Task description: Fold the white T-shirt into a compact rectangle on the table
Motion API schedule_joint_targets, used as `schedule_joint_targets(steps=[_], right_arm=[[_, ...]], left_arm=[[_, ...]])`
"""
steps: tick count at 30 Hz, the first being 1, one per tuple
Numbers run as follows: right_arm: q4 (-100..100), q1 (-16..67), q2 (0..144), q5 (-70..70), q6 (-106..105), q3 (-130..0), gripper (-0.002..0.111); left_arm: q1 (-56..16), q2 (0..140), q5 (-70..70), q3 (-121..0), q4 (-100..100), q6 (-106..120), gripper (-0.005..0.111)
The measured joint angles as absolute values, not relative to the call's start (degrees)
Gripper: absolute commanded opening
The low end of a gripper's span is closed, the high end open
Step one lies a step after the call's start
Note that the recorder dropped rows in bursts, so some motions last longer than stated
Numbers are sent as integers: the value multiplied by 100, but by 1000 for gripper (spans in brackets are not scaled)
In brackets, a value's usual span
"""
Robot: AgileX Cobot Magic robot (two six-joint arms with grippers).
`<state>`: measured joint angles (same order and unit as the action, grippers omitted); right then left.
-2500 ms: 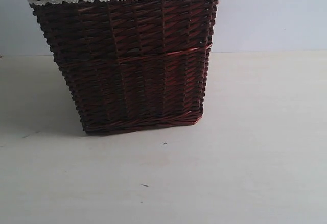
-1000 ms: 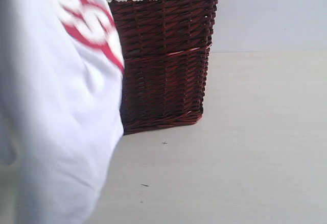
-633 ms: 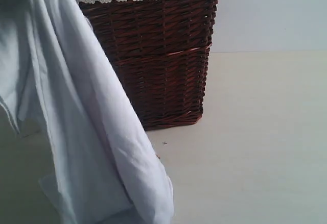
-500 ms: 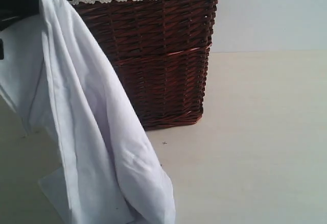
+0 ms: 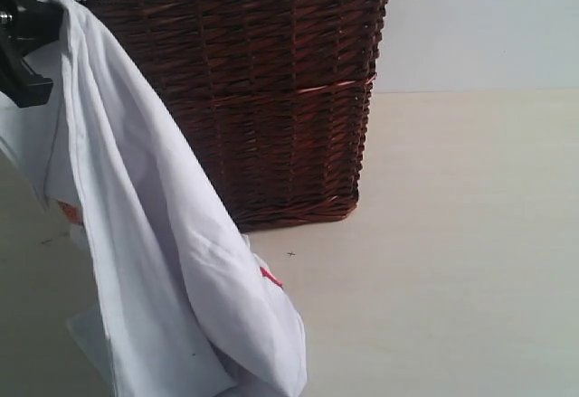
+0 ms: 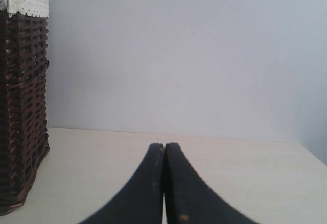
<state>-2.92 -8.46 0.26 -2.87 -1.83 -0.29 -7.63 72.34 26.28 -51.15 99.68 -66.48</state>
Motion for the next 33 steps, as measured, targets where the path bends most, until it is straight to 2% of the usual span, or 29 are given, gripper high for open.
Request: schedule_joint_targets(steps=[15, 28, 33], right_arm=[[-292, -846, 26, -287, -183, -29, 0], [-292, -846, 26, -287, -183, -29, 0], [-292, -846, 26, -287, -183, -29, 0]], left_arm=[[-763, 7261, 2278, -5115, 7524, -4466, 0], [-763, 7329, 2275, -5126, 7114, -3746, 0], [-763, 6930, 2297, -5126, 7150, -3779, 0]])
